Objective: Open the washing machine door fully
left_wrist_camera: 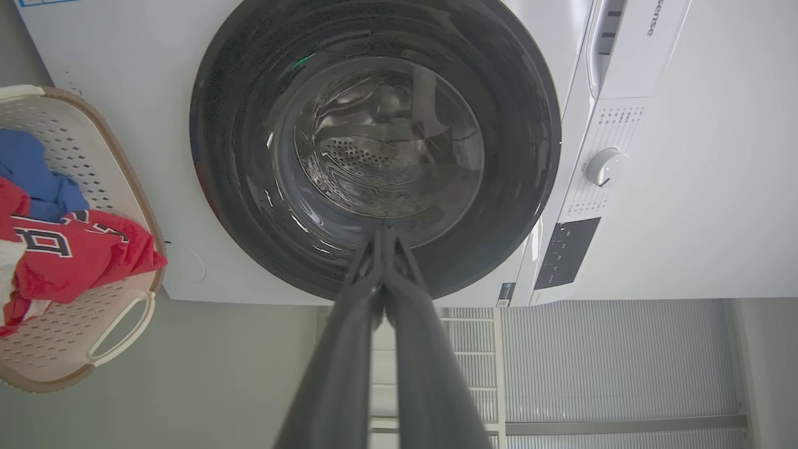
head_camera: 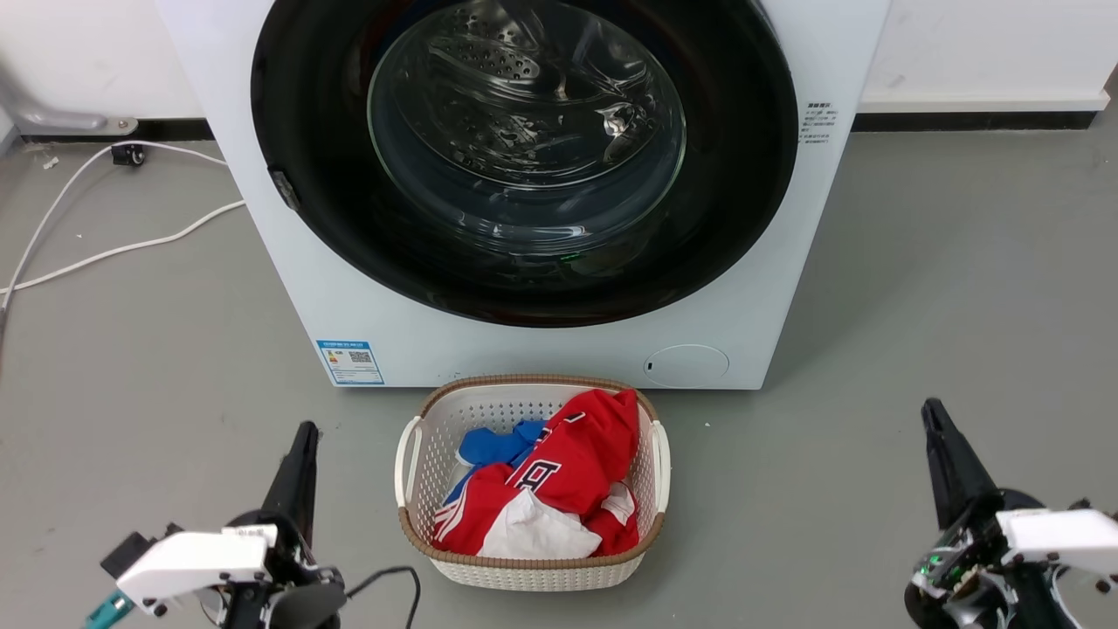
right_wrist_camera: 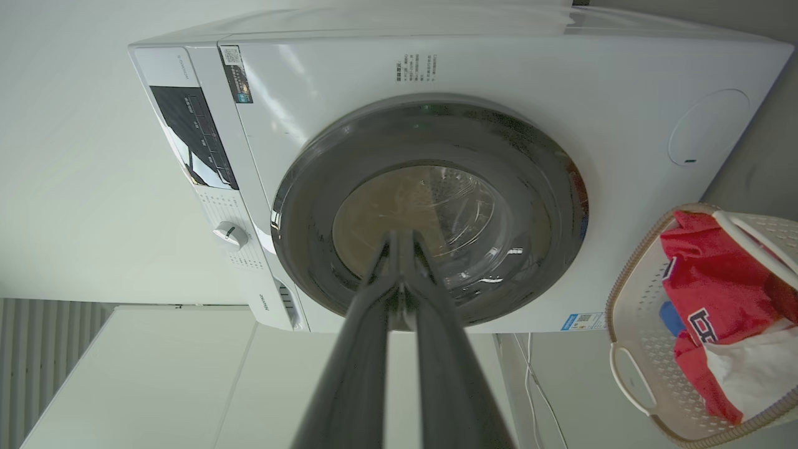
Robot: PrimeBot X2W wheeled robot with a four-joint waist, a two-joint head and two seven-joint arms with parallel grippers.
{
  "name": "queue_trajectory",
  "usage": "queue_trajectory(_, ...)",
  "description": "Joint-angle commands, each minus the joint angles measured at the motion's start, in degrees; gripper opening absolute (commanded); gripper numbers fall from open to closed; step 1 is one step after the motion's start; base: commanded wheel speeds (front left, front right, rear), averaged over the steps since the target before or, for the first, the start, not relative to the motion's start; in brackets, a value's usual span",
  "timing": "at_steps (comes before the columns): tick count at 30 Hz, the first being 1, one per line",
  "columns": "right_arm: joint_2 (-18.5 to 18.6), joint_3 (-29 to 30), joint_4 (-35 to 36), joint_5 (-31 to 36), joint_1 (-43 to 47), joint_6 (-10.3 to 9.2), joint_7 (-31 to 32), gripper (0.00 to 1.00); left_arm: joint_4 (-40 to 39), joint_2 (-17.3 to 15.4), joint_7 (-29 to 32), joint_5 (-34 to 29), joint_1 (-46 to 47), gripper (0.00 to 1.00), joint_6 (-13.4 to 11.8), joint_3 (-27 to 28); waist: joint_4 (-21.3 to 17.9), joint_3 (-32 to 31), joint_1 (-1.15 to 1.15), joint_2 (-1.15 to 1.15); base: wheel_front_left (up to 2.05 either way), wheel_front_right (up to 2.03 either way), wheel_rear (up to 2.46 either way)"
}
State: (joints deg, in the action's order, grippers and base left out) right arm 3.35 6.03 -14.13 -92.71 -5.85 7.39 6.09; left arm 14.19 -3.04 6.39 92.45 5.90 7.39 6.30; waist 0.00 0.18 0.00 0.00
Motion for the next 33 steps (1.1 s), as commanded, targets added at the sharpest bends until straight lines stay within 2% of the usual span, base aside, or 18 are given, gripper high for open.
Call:
queue_trajectory(1, 0.0, 0.0, -0.2, 0.0, 0.2, 0.0, 0.0, 1.0, 0.3, 0.0, 0.0, 0.0, -0.2, 1.0, 0.0, 0.0, 0.0, 0.0, 0.0, 0.0, 0.0, 0.0, 0.0)
queue_trajectory(9, -0.1, -1.3, 0.7, 1.0, 1.7, 0.01, -2.0, 1.0, -0.7, 0.1, -1.7, -1.3, -0.9, 1.0, 0.0, -2.3, 0.3, -0.1, 0.0, 0.0, 0.0, 0.0, 0.0)
queue_trajectory(16, 0.0, -2.2, 1.5, 4.5, 2.7, 0.02, -4.0, 1.0, -1.2, -0.6, -4.0, -4.2, -0.8, 1.0, 0.0, -5.2, 0.8, -0.5, 0.0, 0.0, 0.0, 0.0, 0.0)
queue_trajectory(22, 0.9, -2.6, 3.1, 14.3, 3.0, 0.03, -5.5, 1.0, -1.5, -0.5, -5.5, -10.1, -0.8, 1.0, 0.0, -5.0, 1.2, -0.7, 0.0, 0.0, 0.0, 0.0, 0.0)
queue_trajectory(33, 0.1, -2.7, 5.8, 32.5, 3.8, 0.05, -7.3, 1.0, -4.4, -0.3, -8.1, -25.9, -1.0, 1.0, 0.0, -5.5, 1.6, -0.9, 0.0, 0.0, 0.0, 0.0, 0.0)
